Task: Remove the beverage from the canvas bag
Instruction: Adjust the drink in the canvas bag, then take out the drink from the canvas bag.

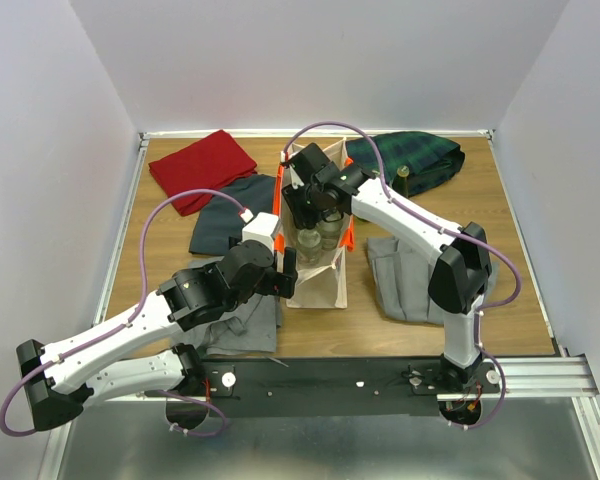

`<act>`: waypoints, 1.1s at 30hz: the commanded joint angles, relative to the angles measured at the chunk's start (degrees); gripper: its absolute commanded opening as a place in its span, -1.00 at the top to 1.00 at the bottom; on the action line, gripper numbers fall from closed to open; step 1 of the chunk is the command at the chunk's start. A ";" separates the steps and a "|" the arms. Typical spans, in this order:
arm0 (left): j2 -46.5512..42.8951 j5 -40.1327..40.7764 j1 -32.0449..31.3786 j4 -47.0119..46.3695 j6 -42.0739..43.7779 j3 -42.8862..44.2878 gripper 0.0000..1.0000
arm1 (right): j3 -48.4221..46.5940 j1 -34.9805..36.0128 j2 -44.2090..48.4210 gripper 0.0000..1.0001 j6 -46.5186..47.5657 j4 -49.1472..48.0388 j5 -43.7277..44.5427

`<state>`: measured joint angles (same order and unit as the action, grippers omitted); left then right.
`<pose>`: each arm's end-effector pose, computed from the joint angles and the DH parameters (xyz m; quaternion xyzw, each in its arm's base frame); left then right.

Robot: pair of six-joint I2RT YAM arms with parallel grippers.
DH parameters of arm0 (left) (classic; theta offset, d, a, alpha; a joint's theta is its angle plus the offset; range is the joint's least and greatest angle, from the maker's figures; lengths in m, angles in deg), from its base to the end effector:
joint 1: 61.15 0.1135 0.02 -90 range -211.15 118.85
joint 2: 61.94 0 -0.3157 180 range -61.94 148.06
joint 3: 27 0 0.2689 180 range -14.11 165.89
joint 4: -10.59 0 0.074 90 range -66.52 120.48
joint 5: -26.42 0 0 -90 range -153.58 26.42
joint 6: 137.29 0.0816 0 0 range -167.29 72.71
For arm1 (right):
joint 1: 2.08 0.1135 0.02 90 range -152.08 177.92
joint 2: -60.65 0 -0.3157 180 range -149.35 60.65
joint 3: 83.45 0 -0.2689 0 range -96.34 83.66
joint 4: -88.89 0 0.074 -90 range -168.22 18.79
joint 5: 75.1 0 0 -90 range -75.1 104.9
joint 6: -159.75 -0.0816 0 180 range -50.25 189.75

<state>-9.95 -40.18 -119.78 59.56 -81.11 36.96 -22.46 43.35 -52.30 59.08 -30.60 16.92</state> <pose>0.1357 -0.1603 0.3284 0.0999 0.8753 -0.1899 0.4333 0.3536 0.3548 0.3060 -0.2793 0.9103 0.1287 0.2773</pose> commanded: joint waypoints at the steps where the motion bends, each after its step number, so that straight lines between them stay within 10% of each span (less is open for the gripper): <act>1: 0.13 -0.72 -0.26 1.37 1.22 -0.79 -0.98 | -0.05 0.54 -0.52 -0.04 -0.57 -1.03 -0.70; 33: -0.39 -0.46 -0.17 1.63 1.22 -0.62 -0.98 | 4.70 1.24 5.54 -0.18 -3.47 3.45 0.53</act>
<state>-9.98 -40.18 -119.78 59.56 -80.92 36.96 -18.90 44.00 -48.39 56.26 -28.30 16.97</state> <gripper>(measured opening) 0.988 0.588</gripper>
